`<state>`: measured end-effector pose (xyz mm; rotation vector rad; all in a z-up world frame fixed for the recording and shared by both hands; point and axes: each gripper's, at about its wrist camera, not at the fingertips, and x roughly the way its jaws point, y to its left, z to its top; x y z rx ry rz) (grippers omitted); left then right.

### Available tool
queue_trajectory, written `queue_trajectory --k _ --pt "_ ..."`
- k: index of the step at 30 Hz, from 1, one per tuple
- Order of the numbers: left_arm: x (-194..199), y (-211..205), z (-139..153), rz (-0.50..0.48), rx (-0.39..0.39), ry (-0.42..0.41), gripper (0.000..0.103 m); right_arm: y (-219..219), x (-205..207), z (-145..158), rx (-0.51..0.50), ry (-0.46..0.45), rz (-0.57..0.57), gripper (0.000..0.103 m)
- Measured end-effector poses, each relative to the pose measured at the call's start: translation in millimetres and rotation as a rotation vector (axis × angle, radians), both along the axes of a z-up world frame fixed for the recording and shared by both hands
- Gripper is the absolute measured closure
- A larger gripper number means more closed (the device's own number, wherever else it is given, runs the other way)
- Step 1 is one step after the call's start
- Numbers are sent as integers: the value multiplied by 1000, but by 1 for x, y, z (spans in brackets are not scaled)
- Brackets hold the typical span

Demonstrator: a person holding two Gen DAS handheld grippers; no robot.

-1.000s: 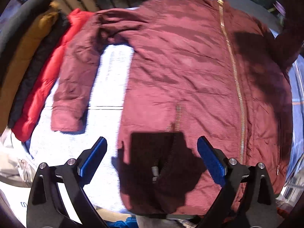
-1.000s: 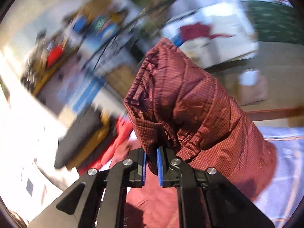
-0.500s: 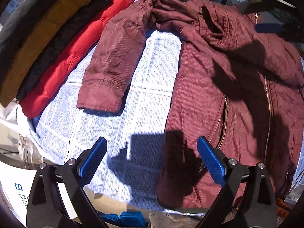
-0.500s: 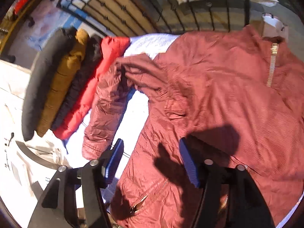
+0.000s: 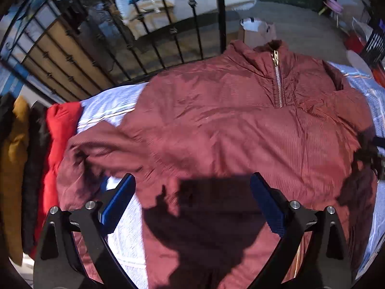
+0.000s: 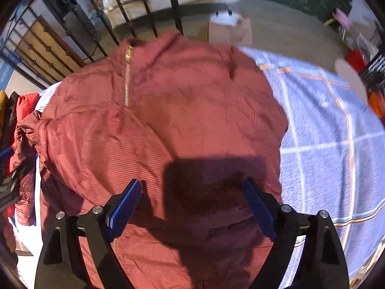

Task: Fold large clothes

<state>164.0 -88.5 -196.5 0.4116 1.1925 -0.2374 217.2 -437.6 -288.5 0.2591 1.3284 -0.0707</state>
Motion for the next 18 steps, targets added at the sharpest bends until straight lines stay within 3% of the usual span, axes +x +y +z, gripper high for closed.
queue_trajectory --k 2,4,5,7,9,18 --pt "13 -14 -24 -1 9 78 9 5 2 -10 -17 14 50 16" --pt "22 -21 -59 8 71 183 6 21 7 -24 -79 33 137 4" --pt "27 -20 -80 26 94 248 4 25 9 -31 -92 48 169 4" --pt "36 -6 -99 90 13 331 4 33 12 -54 -116 107 216 4" --pt "42 6 -104 128 -68 357 4 31 16 -67 -99 126 201 4" --pt "37 6 -107 96 -72 349 4 33 12 -80 -99 93 185 4"
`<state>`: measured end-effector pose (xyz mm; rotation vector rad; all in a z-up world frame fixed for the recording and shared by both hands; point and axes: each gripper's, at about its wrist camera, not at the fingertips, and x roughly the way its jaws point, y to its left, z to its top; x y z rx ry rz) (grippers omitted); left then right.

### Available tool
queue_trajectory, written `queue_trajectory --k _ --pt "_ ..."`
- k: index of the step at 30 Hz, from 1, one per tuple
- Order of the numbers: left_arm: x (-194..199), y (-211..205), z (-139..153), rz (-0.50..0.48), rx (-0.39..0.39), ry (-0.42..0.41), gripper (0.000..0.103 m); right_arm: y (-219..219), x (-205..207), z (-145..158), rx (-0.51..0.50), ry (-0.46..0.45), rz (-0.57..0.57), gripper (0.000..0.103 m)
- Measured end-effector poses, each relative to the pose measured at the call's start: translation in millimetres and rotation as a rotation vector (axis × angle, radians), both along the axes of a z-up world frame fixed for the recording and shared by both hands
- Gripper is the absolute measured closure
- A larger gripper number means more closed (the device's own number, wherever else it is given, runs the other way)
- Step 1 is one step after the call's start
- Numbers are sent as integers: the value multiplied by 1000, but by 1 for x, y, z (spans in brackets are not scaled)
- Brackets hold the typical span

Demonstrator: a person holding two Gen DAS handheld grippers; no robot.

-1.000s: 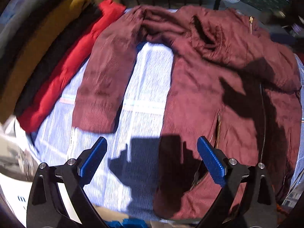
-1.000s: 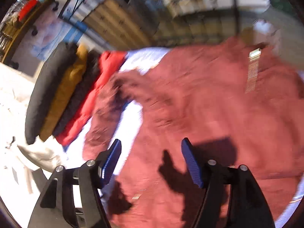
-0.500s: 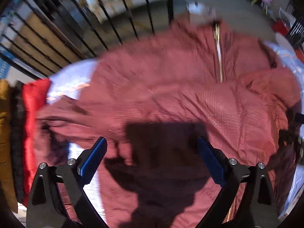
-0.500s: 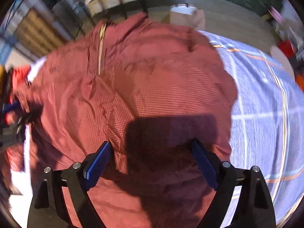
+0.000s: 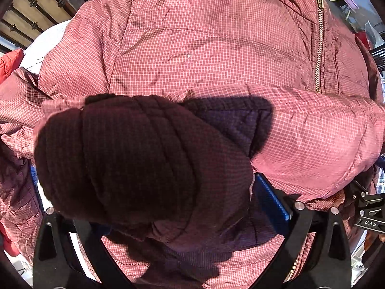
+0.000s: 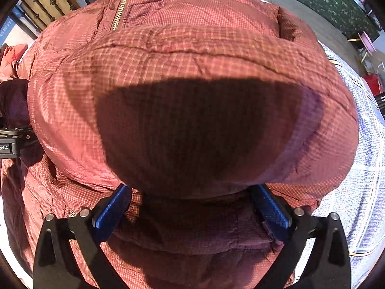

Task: Fold large clothes

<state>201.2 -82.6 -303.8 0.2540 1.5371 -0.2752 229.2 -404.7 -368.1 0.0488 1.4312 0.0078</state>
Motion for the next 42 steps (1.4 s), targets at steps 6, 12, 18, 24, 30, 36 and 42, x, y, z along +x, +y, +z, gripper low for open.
queue_trajectory --k 6,12,18,24,30,36,42 --pt "-38 25 42 103 -30 -149 4 -4 -13 11 18 48 -47 6" --pt "-116 122 73 359 -116 -200 4 -2 -58 64 185 -76 -165 6" --pt "-201 264 81 729 -57 -182 5 33 -91 76 251 -44 -119 6" --pt "-230 343 97 985 -132 -209 5 75 -110 76 236 33 20 6" --pt "-197 348 89 1003 -204 -241 7 105 -118 74 179 68 76 6" --pt "-161 344 51 946 -171 -212 45 104 -130 92 170 39 80 6" --pt "-148 332 73 843 -193 -269 89 99 -134 101 197 10 45 5"
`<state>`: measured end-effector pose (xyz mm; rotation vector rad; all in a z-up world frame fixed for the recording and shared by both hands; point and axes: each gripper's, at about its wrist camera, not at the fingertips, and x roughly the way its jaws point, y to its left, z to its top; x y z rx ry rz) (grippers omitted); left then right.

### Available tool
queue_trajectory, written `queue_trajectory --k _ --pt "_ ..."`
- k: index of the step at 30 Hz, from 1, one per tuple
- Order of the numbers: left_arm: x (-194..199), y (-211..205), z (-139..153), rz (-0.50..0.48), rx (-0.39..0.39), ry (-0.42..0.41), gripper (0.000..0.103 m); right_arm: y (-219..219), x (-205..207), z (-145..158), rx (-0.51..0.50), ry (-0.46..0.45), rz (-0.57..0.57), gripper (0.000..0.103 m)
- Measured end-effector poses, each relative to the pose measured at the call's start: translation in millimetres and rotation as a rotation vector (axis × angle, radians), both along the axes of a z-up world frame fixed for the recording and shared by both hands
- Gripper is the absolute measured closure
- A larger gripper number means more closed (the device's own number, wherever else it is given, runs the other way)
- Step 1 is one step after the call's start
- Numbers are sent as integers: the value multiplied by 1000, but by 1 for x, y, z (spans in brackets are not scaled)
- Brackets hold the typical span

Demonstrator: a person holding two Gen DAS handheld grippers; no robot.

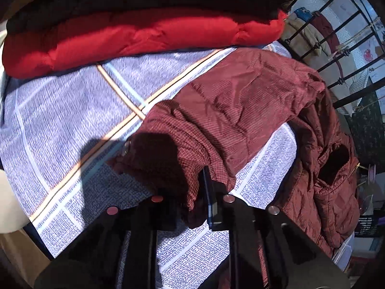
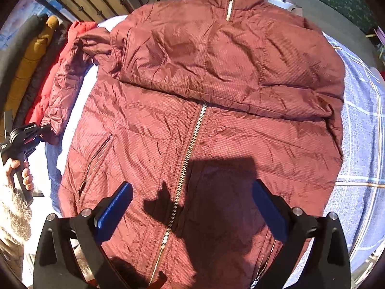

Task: Fold large clothes

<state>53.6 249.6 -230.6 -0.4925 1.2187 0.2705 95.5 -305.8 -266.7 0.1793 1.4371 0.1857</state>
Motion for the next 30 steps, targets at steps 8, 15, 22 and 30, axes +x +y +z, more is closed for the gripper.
queue_trajectory --k 8,15,22,30 --pt "3 36 144 -6 135 -308 94 -4 -2 3 40 2 -14 5" --pt "-9 94 192 147 237 -343 97 -8 1 1 84 12 -29 5" --pt "-2 89 165 112 181 -244 87 -19 -1 -1 94 20 -51 5" --pt "11 96 35 152 114 37 6 -38 -13 -6 71 48 -90 5"
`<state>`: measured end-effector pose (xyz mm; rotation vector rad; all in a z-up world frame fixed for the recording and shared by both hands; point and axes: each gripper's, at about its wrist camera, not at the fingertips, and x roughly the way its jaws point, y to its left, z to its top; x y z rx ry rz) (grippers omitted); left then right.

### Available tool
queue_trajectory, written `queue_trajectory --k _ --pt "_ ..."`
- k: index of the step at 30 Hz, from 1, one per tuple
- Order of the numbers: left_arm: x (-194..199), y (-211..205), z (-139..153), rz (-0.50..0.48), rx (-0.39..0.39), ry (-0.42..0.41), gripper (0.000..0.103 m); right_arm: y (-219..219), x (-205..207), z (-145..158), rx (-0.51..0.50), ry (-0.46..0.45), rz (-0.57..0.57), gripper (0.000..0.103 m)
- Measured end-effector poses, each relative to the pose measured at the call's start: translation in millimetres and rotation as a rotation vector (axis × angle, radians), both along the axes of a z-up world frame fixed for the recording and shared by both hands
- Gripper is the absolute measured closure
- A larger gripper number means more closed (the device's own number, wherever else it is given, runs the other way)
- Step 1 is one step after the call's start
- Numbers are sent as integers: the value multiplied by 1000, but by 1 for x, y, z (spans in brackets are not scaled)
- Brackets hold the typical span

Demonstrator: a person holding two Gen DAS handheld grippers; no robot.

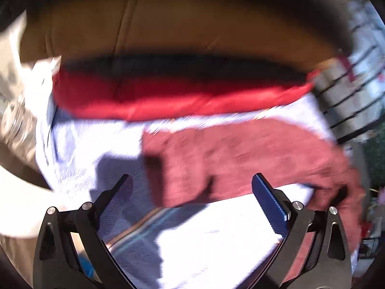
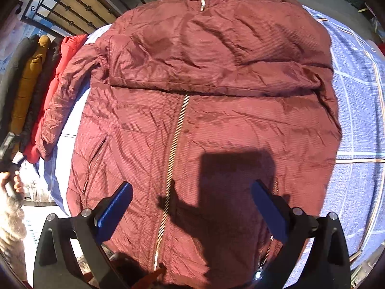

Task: Fold large clothes

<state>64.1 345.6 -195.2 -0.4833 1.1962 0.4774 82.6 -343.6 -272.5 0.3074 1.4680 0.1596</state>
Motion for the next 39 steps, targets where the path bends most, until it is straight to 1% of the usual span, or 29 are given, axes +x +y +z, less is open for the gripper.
queue_trajectory --k 3,6,7,8,9,10,11,12,13,16,18,19,20,22,23,24,25,26,28,29,31,32,33,34,35,36,37,38,39 --pt "3 18 -33 15 -26 59 6 -5 -3 -2 -17 9 -3 5" --pt "7 23 -53 -2 -35 79 8 -6 -5 -6 -35 27 -4 5" --pt "7 24 -56 -7 -34 77 18 -5 -6 -6 -36 30 -2 5" --pt "9 24 -59 -13 -50 72 41 -4 -6 -6 -35 30 0 5" --pt "11 23 -60 -17 -102 58 52 -3 -6 -5 -36 28 3 5" --pt "14 21 -58 -19 -132 50 71 0 -5 -3 -37 21 8 6" --pt "17 16 -53 -37 -126 40 84 2 -5 -2 -38 13 14 6" --pt "22 7 -43 -71 -88 35 85 3 -5 -1 -39 8 17 6" --pt "27 -2 -30 -106 -44 20 88 5 -4 0 -37 4 19 6" --pt "39 -27 25 -185 6 -101 92 6 -4 1 -22 0 3 6" --pt "52 -59 87 -293 69 -237 92 5 -3 2 -14 -6 -7 6" --pt "57 -75 113 -340 95 -293 92 4 -3 2 -11 -7 -12 6" --pt "63 -97 144 -395 112 -368 93 3 -3 2 -8 -7 -18 6" --pt "74 -141 198 -484 82 -516 93 1 -3 2 -5 -11 -29 6" --pt "78 -169 222 -533 41 -590 94 -2 -2 2 -5 -12 -37 6" --pt "83 -199 239 -587 -2 -635 94 -4 -1 2 -3 -12 -44 6" --pt "87 -227 248 -642 -33 -659 94 -7 -1 3 1 -13 -56 6" --pt "90 -264 254 -714 -74 -678 94 -12 -1 4 6 -17 -75 6" --pt "88 -334 253 -850 -149 -667 94 -20 -1 6 10 -25 -102 6" --pt "82 -380 244 -936 -199 -639 94 -27 -3 8 7 -32 -120 6" --pt "70 -453 222 -1071 -275 -566 93 -39 -6 11 -2 -41 -151 6" --pt "61 -491 202 -1138 -330 -512 93 -49 -9 11 -5 -41 -181 6" --pt "54 -521 182 -1192 -361 -439 93 -58 -12 10 -7 -36 -208 6" --pt "46 -547 163 -1234 -378 -353 93 -65 -14 9 -7 -32 -229 6" --pt "33 -574 140 -1280 -397 -250 93 -76 -18 8 -11 -27 -264 6" --pt "21 -594 121 -1312 -420 -168 92 -84 -22 7 -16 -23 -288 6" --pt "16 -605 110 -1330 -438 -117 92 -94 -25 6 -23 -18 -317 6" --pt "2 -617 98 -1358 -460 -61 90 -101 -28 5 -26 -14 -335 6" --pt "-8 -622 93 -1379 -469 -42 87 -110 -31 3 -29 -9 -359 6"
